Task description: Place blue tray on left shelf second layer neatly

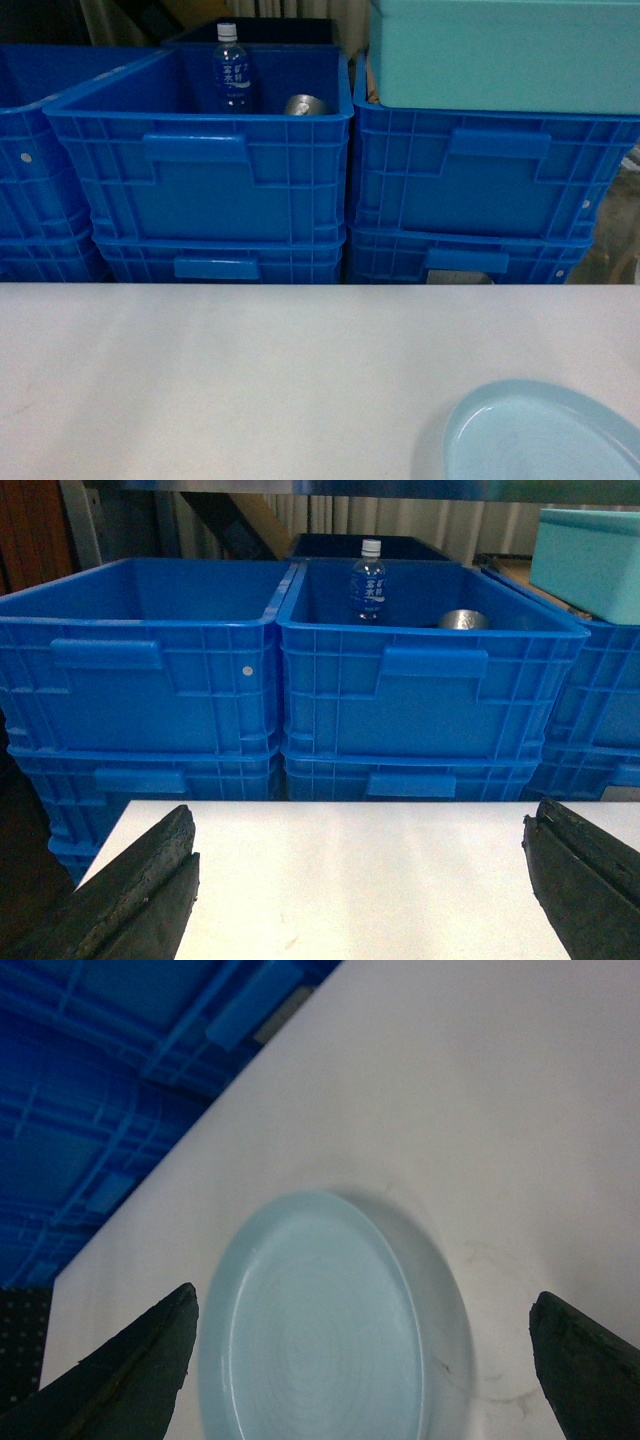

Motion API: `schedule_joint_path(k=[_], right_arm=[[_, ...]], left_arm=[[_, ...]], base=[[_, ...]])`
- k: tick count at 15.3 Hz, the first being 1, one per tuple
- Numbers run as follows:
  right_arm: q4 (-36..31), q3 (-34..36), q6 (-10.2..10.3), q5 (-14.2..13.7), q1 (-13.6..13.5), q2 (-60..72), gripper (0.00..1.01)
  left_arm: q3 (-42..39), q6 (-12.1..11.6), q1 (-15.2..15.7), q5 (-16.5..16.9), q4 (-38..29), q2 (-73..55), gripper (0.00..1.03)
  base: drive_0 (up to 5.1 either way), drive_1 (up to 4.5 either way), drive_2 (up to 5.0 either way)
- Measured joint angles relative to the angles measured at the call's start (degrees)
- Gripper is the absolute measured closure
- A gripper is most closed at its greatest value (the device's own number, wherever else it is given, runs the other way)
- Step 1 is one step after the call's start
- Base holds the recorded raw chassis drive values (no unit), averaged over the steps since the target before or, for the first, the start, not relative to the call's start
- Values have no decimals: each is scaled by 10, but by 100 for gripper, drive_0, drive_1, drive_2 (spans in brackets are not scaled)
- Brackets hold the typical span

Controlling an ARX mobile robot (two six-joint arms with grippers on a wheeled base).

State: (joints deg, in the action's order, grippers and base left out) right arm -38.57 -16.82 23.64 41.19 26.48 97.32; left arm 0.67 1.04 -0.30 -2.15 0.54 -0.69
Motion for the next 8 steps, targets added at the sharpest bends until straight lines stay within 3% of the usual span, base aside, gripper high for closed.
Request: schedule_joint_path(k=[2, 5, 8], right_arm=[[-65, 32, 1, -64, -39, 40, 3], [-135, 63, 13, -93, -83, 70, 3], [-204, 78, 53, -131, -136, 104, 3]], left_arm=[[0, 0, 0, 0, 0, 0, 5], [0, 0, 0, 0, 0, 0, 5], [0, 0, 0, 0, 0, 0, 5]], base=[[0, 0, 0], [0, 0, 0], [0, 0, 0]])
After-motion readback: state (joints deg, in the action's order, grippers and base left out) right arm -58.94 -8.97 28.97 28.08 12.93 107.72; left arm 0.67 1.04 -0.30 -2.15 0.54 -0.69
